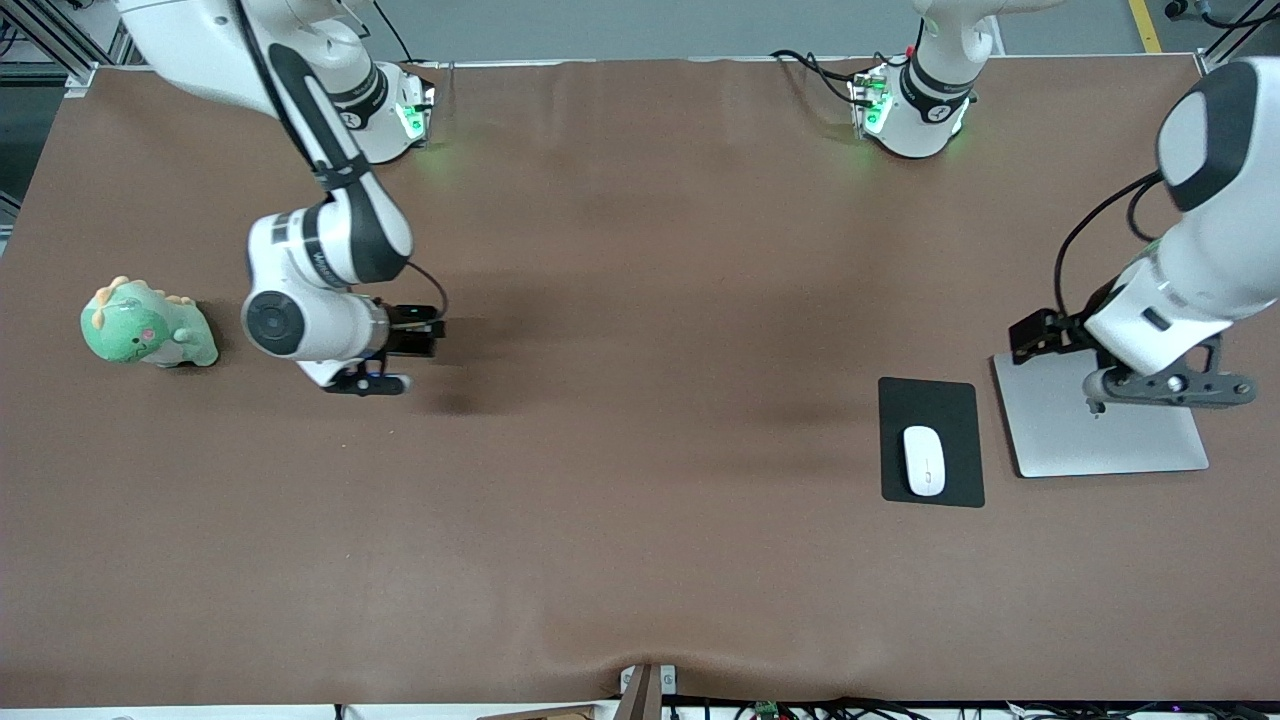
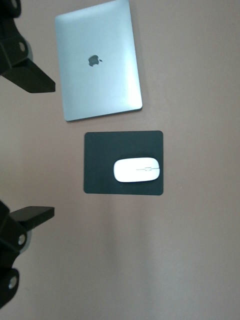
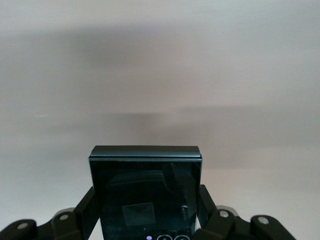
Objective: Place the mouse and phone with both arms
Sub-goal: 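Open the left gripper and withdraw while the right gripper carries the phone, then lower the black phone beside the green plush with the right gripper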
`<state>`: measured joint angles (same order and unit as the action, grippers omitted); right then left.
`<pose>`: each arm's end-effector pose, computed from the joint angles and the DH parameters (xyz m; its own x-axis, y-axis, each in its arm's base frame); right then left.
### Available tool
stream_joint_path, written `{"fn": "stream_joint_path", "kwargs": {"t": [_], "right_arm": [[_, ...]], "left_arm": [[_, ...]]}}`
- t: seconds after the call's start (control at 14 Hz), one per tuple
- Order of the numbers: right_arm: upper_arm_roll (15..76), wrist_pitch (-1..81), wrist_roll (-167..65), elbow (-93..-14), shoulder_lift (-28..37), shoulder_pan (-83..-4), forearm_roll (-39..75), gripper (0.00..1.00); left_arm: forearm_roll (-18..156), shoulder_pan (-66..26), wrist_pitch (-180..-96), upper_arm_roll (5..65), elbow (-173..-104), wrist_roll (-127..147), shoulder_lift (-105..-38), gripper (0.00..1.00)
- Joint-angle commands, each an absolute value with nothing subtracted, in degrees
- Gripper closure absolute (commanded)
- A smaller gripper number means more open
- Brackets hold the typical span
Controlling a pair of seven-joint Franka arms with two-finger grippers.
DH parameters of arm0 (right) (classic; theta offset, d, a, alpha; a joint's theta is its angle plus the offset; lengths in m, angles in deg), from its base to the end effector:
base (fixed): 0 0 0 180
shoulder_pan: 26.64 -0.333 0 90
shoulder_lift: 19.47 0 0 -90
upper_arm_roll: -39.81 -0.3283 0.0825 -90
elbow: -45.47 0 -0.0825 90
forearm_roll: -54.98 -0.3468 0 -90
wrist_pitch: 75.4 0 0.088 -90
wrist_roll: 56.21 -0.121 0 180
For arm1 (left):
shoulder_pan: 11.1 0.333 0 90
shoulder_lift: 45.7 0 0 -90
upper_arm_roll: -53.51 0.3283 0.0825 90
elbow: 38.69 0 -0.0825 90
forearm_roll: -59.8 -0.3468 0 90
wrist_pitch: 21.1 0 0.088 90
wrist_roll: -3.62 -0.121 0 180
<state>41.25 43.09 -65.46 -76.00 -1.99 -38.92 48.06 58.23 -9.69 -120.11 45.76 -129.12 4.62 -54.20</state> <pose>0.4972 0.1032 0.2702 0.9326 -0.0433 -0.3583 -0.0519 -0.9986 -0.0142 0.5708 -0.0552 0.5530 0.9954 -0.0958 0.0029 -0.0958 -0.9954 -0.0071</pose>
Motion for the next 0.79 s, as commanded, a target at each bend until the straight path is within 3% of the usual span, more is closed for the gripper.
{"fn": "stream_joint_path", "kwargs": {"t": [0.0,0.36,0.71], "right_arm": [[40.07,44.3,-60.46,-79.5,-4.7,-32.46,51.37,1.0],[40.07,55.01,-48.4,-83.99,-2.86,-23.58,51.55,1.0],[40.16,59.5,-47.51,-88.2,-1.89,-19.62,51.81,1.0]], "left_arm": [[62.08,-12.85,-116.3,52.43,-130.8,0.03,-48.17,0.0],[61.91,-13.91,-111.37,52.63,-130.19,0.63,-44.47,0.0],[61.91,-12.86,-109.08,52.72,-128.6,1.95,-42.27,0.0]]}}
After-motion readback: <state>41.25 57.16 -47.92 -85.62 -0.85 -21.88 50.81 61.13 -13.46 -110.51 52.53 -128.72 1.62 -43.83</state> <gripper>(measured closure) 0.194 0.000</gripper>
